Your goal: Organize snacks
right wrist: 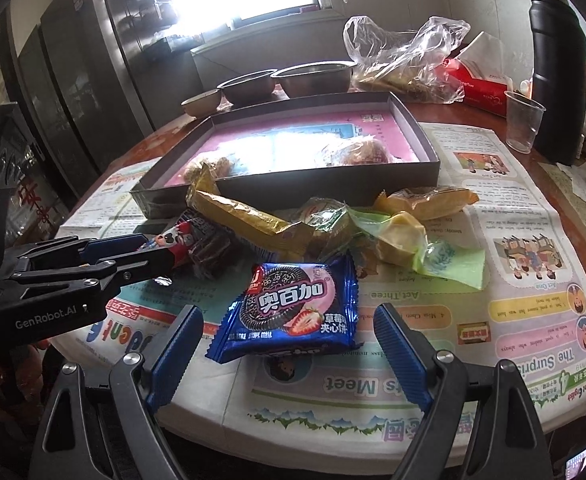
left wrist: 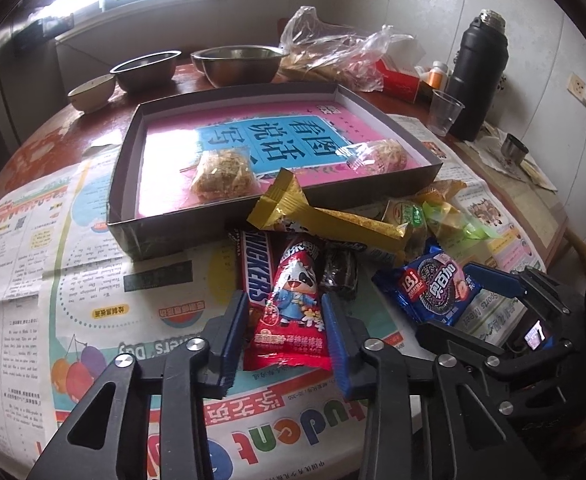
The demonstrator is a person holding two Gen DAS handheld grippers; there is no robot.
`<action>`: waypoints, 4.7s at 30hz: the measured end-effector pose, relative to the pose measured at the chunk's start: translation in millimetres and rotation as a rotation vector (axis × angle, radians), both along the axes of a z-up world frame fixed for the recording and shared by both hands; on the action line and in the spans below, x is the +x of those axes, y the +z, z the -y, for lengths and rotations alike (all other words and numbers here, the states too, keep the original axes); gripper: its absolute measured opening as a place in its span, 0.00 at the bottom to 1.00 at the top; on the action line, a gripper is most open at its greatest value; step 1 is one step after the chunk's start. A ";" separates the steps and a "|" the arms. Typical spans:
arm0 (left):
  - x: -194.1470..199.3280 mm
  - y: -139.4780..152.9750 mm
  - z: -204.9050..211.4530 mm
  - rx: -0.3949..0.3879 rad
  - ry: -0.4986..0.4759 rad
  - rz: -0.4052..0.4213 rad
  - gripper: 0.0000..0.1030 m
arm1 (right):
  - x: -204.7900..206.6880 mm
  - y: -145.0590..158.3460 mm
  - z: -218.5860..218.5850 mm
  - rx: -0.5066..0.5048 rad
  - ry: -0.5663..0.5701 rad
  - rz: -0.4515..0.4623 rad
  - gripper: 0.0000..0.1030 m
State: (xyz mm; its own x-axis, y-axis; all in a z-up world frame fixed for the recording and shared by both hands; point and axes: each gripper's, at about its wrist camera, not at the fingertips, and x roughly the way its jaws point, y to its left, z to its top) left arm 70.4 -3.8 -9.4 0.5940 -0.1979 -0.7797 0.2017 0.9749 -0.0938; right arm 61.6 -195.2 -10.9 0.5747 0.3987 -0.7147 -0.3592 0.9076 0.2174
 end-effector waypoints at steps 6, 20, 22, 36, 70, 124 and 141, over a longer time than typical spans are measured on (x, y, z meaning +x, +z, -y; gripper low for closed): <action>-1.6 -0.6 6.0 0.026 -0.026 0.004 0.30 | 3.7 -6.0 -2.6 -0.009 0.002 -0.006 0.84; -0.5 -8.7 17.4 0.053 -0.070 -0.029 0.25 | 2.0 -11.2 -13.6 -0.109 0.021 0.063 0.84; -0.8 -9.3 17.9 0.057 -0.070 -0.029 0.23 | 0.8 -12.3 -16.7 -0.137 0.029 0.079 0.83; -13.3 -11.5 -0.5 0.047 -0.051 -0.059 0.18 | -2.9 -10.5 -7.2 -0.127 0.049 0.104 0.63; -28.6 -12.0 -17.3 -0.005 0.029 -0.035 0.17 | -13.0 -0.5 -9.4 -0.031 0.109 0.110 0.60; 51.3 52.6 -37.5 -0.102 0.157 0.137 0.17 | 51.4 49.8 3.5 0.067 0.023 0.199 0.60; 79.8 20.9 -63.1 -0.098 0.217 0.085 0.17 | 82.8 47.6 -18.7 0.022 0.009 0.196 0.60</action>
